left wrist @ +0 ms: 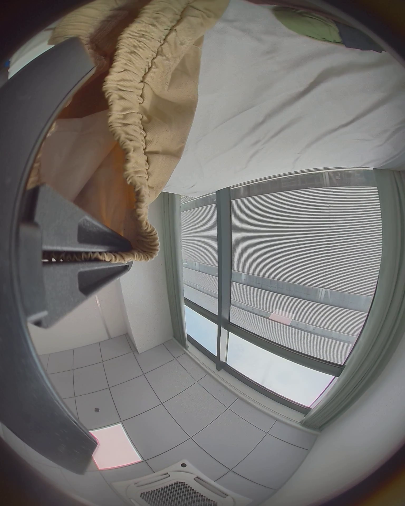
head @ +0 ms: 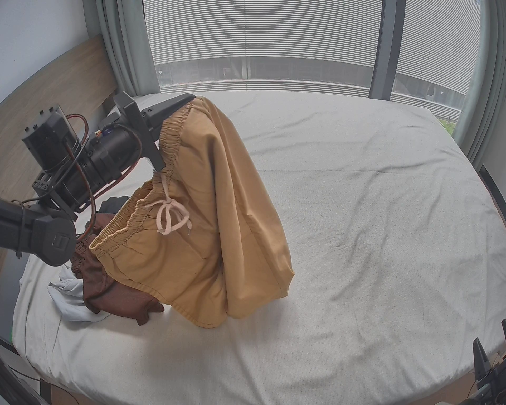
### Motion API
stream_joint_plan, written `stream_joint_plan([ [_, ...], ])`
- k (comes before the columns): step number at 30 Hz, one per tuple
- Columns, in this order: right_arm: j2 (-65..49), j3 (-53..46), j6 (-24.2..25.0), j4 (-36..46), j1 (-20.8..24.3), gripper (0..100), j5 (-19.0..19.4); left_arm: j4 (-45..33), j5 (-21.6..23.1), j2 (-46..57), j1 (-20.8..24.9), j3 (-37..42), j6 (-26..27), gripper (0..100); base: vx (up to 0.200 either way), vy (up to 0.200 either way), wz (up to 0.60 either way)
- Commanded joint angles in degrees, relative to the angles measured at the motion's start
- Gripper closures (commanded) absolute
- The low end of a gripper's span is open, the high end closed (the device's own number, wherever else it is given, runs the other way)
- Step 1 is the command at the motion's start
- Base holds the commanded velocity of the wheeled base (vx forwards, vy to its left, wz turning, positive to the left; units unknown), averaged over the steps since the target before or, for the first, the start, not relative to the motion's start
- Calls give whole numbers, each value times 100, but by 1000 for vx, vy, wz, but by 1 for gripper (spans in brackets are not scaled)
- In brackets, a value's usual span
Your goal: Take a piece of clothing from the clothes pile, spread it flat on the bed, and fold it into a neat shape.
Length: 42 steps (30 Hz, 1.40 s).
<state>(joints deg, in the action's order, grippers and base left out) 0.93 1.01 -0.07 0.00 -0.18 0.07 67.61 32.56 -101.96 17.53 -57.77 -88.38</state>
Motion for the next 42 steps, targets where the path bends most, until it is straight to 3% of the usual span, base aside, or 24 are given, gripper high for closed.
stream_joint_plan([
  [1,-57,-101,-1,0,1,0,1,7,-13,-8,207,-6,-4,100,0,0,0],
  [13,-57,-101,-1,0,9,0,1,-116,-321,-210,945,-358,-4,100,0,0,0],
  [29,-66,-101,7,0,9,0,1,-600,-865,-975,1982,-1702,-4,100,0,0,0],
  [42,-66,-101,7,0,9,0,1,-1022,-1243,-1432,2272,-2502,-83,100,0,0,0],
])
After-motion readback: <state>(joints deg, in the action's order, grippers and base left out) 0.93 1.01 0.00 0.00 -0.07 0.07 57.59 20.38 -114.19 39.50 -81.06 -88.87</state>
